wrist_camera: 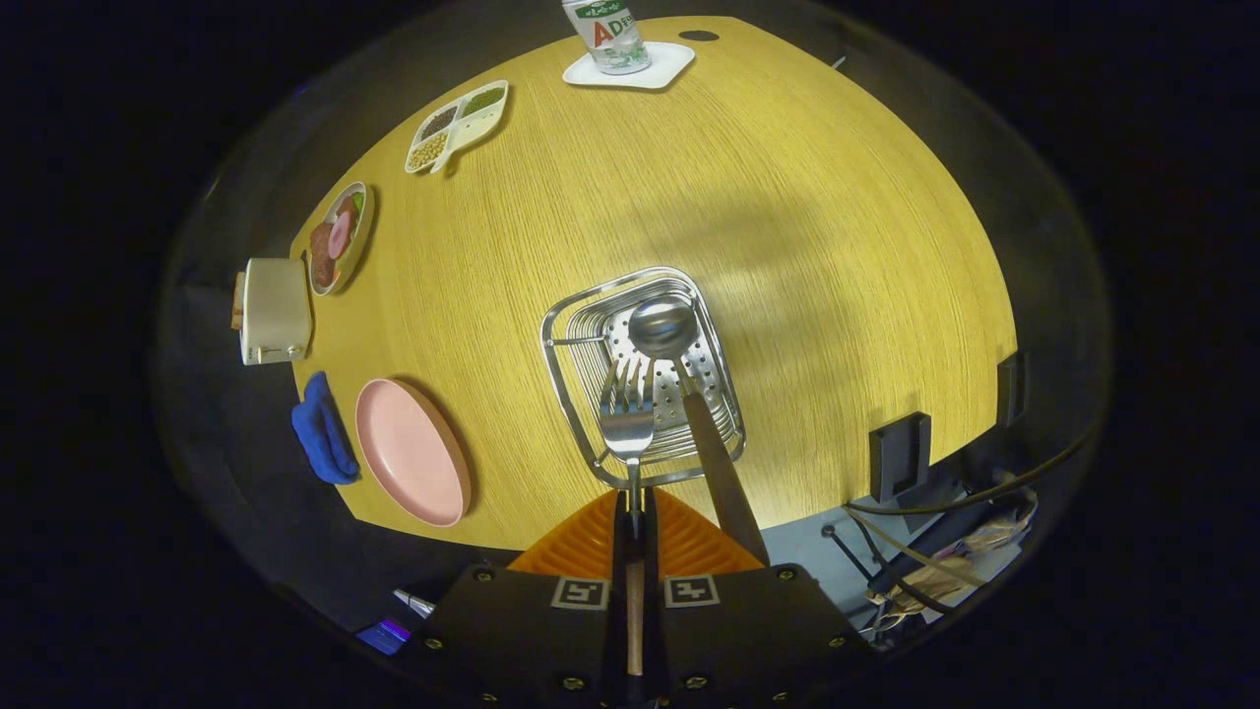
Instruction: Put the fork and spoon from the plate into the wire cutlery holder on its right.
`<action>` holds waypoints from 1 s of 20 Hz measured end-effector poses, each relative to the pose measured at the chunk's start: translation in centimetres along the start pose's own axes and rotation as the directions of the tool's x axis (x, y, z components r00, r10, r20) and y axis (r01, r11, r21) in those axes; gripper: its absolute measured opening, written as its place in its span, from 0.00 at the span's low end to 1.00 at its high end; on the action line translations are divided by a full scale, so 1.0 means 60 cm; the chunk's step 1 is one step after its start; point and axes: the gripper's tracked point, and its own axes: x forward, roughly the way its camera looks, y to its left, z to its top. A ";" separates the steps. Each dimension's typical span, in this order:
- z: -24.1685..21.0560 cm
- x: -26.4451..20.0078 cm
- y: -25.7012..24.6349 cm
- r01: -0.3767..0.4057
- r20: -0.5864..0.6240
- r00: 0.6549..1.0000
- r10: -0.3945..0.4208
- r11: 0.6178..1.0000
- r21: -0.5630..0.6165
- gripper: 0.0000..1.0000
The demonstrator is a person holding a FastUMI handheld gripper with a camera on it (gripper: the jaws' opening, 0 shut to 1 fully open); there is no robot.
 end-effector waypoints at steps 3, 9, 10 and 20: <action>0.002 0.000 0.006 -0.022 0.002 1.000 0.021 1.000 0.019 0.10; 0.002 -0.018 0.006 -0.036 0.060 0.998 0.034 0.999 0.039 0.12; 0.004 -0.024 0.006 -0.041 0.076 0.996 0.038 0.998 0.040 0.13; 0.013 -0.083 0.004 -0.085 0.247 0.967 0.063 0.993 0.081 0.20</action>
